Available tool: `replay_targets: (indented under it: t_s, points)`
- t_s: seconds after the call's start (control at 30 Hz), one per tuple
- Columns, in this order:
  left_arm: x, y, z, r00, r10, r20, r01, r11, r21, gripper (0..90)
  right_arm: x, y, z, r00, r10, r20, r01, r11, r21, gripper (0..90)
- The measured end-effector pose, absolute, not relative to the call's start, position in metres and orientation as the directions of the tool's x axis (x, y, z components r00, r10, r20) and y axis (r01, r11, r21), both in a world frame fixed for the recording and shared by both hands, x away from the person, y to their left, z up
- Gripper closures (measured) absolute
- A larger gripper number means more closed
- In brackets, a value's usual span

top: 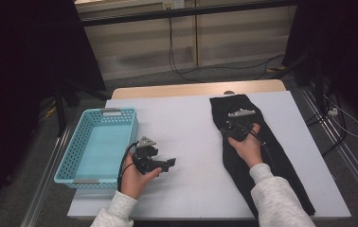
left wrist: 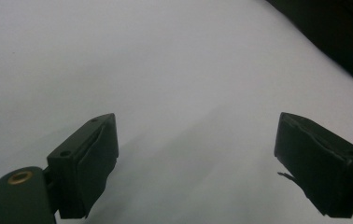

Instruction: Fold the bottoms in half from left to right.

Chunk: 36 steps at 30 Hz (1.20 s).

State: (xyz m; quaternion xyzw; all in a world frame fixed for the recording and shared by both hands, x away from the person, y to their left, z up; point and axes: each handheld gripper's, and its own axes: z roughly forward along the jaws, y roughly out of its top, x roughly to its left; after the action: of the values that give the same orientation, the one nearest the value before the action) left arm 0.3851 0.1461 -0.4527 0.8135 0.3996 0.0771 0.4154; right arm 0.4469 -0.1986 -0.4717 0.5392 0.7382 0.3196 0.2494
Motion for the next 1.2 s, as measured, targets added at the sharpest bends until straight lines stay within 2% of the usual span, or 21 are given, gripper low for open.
replay_targets:
  t_s: [0.23, 0.37, 0.63, 0.8, 1.2]
  points:
    - [0.384, 0.145, -0.451, 0.675, 0.709, -0.205, 0.581, -0.34, 0.74, 13.7, 0.449, -0.207, -0.47, -0.251, 0.968, -0.014, 0.642, 0.178, 0.746, 67.7]
    - [0.384, 0.145, -0.451, 0.672, 0.712, -0.205, 0.582, -0.335, 0.741, 13.8, 0.45, -0.211, -0.471, -0.24, 0.971, -0.014, 0.638, 0.169, 0.751, 78.0]
    - [0.385, 0.146, -0.45, 0.672, 0.713, -0.201, 0.579, -0.336, 0.743, 13.9, 0.448, -0.211, -0.471, -0.253, 0.967, -0.018, 0.627, 0.178, 0.758, 83.4]
    - [0.384, 0.144, -0.452, 0.674, 0.71, -0.202, 0.581, -0.342, 0.738, 13.9, 0.448, -0.209, -0.471, -0.276, 0.961, 0.032, 0.627, 0.155, 0.763, 83.9]
    - [0.385, 0.146, -0.449, 0.671, 0.715, -0.198, 0.577, -0.336, 0.744, 13.8, 0.443, -0.181, -0.47, -0.385, 0.921, 0.055, 0.611, 0.21, 0.763, 84.1]
